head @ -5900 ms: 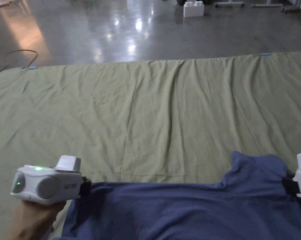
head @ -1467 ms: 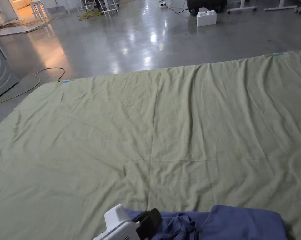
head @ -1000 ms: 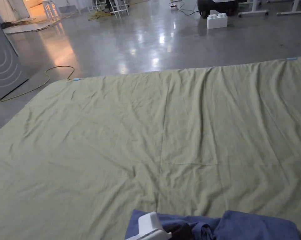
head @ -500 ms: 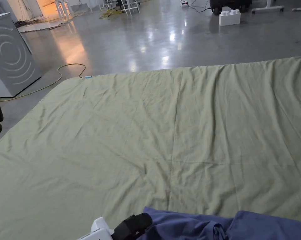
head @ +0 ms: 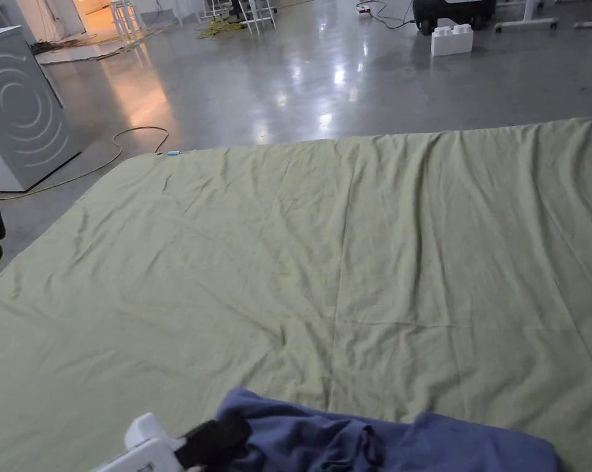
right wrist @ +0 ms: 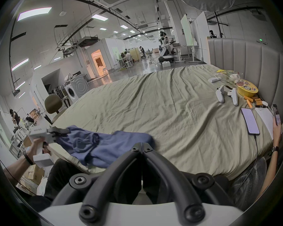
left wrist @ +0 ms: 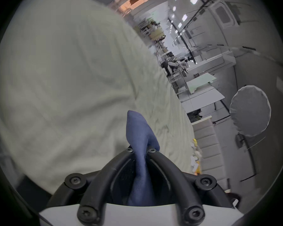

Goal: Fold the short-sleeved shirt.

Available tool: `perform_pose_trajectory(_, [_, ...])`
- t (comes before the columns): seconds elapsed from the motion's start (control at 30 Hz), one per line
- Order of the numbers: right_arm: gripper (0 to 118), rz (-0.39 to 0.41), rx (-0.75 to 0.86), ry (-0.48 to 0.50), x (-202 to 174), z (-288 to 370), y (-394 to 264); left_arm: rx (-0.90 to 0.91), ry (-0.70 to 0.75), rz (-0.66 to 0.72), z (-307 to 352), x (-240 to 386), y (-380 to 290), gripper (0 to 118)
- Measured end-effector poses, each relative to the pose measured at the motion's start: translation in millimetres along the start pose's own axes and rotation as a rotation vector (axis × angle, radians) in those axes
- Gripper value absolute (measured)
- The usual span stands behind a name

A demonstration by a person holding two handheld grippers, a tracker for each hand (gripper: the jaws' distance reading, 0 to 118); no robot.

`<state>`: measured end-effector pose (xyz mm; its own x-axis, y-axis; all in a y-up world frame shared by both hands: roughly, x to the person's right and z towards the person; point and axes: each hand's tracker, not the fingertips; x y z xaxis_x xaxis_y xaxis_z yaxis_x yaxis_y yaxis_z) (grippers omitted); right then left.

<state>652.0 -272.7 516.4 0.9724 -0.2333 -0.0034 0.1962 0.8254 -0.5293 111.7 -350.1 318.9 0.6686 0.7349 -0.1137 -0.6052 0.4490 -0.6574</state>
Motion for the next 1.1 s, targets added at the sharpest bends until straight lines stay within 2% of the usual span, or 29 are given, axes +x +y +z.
perform_pose_trajectory(0.07, [0,-0.001,0.001,0.006,1.8,-0.9,-1.2,0.044,0.046,-0.092,12.3,23.8,8.5,9])
perform_pose_trajectory(0.13, [0,-0.004,0.008,0.004,4.0,-0.2,-2.9,0.044,0.013,-0.164,4.6,56.0,-7.1,9])
perform_pose_trajectory(0.27, [0,-0.024,0.017,-0.016,8.3,7.4,-5.6,-0.142,-0.191,-0.222,-56.3,126.4,-85.1,9])
perform_pose_trajectory(0.47, [0,-0.024,0.040,-0.089,24.9,34.7,-15.1,-0.356,-0.151,-0.414,-131.2,185.6,-188.2,10])
perform_pose_trajectory(0.5, [0,-0.037,0.037,-0.099,30.4,36.2,-19.0,-0.359,-0.096,-0.464,-135.5,191.0,-196.4,19])
perform_pose_trajectory(0.53, [0,-0.055,0.034,-0.117,35.4,38.2,-22.3,-0.378,-0.031,-0.545,-144.3,195.9,-206.0,33])
perform_pose_trajectory(0.6, [0,-0.083,0.031,-0.139,41.4,40.6,-26.9,-0.429,-0.022,-0.587,-152.8,195.0,-209.2,58])
perform_pose_trajectory(0.67, [0,-0.098,0.028,-0.134,45.8,42.1,-30.4,-0.420,-0.101,-0.497,-142.1,200.1,-200.5,62])
perform_pose_trajectory(0.77, [0,-0.099,0.019,-0.134,46.5,41.2,-34.0,-0.302,-0.230,-0.404,-110.2,195.8,-168.1,57])
perform_pose_trajectory(0.83, [0,-0.091,0.011,-0.126,45.6,39.5,-34.6,-0.215,-0.222,-0.344,-93.8,189.6,-154.5,19])
perform_pose_trajectory(0.87, [0,-0.086,0.010,-0.122,43.9,38.8,-34.7,-0.203,-0.183,-0.331,-94.2,186.7,-153.4,19])
perform_pose_trajectory(0.93, [0,-0.088,0.012,-0.111,41.7,37.8,-34.6,-0.245,-0.140,-0.357,-107.3,183.0,-162.7,3])
perform_pose_trajectory(0.97, [0,-0.090,0.011,-0.102,40.7,37.2,-34.6,-0.321,-0.154,-0.389,-120.0,178.9,-171.8,3])
perform_pose_trajectory(1.03, [0,-0.085,0.009,-0.098,36.0,36.1,-34.0,-0.467,-0.216,-0.335,-146.9,172.9,-193.8,3])
perform_pose_trajectory(1.1, [0,-0.076,0.001,-0.101,32.6,35.8,-34.4,-0.536,-0.155,-0.405,-166.3,175.2,-221.7,3])
